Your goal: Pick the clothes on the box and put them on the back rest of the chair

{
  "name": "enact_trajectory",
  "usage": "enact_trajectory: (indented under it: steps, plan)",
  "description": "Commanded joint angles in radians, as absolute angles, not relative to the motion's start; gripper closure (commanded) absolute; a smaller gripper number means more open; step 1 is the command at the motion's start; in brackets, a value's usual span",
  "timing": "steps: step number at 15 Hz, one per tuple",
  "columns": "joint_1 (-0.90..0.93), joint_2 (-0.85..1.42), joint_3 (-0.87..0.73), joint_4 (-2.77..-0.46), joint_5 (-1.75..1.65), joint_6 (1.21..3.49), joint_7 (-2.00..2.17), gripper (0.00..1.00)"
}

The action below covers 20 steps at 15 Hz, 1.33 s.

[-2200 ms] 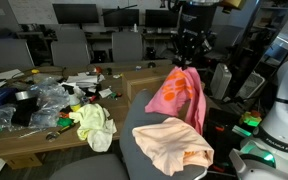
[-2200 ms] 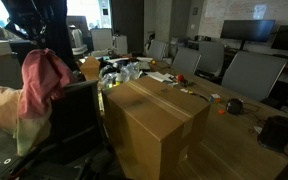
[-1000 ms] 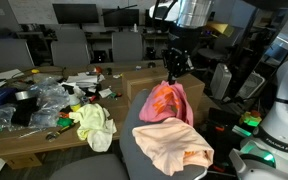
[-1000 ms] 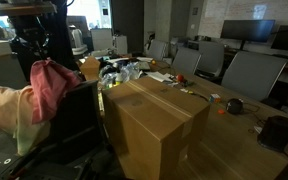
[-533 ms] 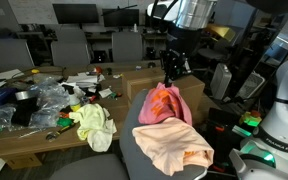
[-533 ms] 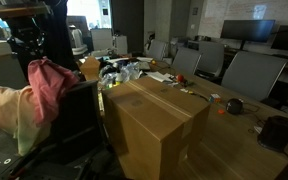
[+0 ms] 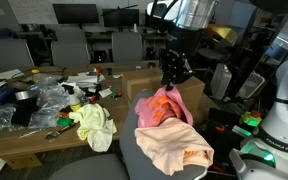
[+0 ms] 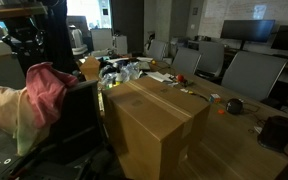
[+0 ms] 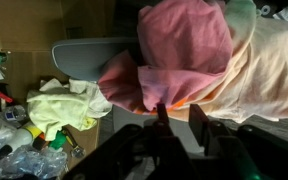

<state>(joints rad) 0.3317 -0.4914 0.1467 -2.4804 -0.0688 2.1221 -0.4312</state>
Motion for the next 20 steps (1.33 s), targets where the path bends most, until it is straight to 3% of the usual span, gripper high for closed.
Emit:
enact_trajectory:
  steps: [1, 6, 20]
  plan:
    - [0.297, -0.540, 0.151, -2.508, -0.125, 2.193, -0.392, 0.38]
    - [0.164, -0.624, 0.092, -2.539, -0.276, 2.274, -0.316, 0.02]
    - [-0.270, -0.644, -0.215, -2.519, -0.377, 2.139, -0.224, 0.00]
